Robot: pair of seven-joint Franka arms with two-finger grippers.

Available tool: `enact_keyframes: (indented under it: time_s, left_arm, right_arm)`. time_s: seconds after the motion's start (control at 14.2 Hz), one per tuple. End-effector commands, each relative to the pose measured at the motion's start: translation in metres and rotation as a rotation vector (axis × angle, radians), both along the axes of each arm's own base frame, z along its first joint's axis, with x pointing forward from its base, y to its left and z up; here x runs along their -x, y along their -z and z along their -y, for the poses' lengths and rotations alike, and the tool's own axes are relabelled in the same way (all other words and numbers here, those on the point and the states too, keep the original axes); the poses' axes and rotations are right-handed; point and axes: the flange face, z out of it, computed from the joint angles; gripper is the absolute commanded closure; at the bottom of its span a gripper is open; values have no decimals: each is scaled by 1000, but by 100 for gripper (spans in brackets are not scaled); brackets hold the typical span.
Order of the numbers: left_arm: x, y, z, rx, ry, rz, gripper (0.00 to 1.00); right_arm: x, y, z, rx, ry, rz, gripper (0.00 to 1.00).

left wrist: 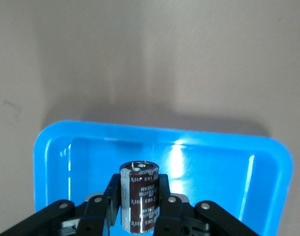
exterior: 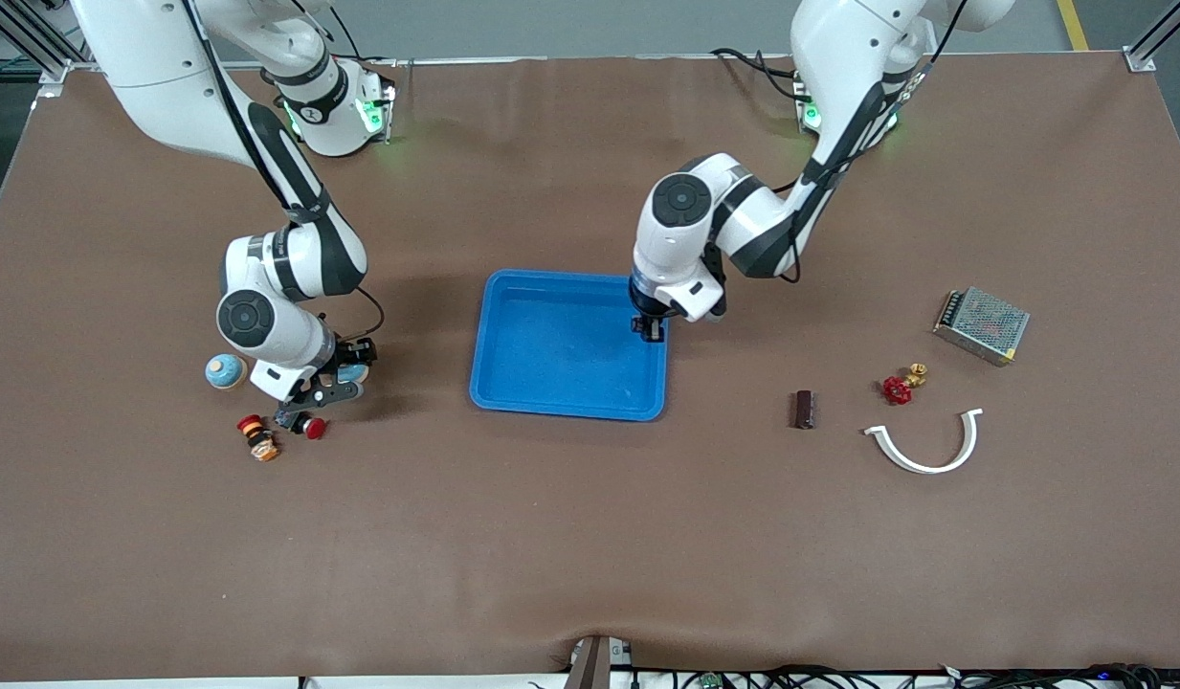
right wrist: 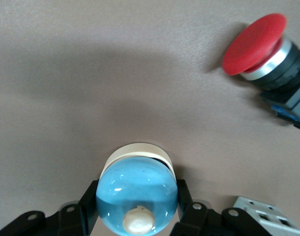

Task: Place electrolytic capacitor and blue bell in tray
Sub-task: 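Carry the short capacitor into the tray with the left gripper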

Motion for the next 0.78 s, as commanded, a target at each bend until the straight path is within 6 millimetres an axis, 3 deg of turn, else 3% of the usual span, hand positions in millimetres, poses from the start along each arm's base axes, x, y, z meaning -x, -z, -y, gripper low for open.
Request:
enact_keyframes:
  time_s: [0.0,0.21,0.35,0.71]
  left_arm:
    - [1,14,26,-43,22,-9,100]
    - [5,30,36,-101,47,42,100]
    - [10,42,44,-120,67,56,100]
    - [8,51,46,-126,74,54,100]
  right_arm:
    - [-10,-25,-12,3,17,-39,61]
    - [-14,-54,-35,1,98,-42,61]
    - [-5,-60,-72,21,176,-28,61]
    - [50,-75,-206,58,320,38,65]
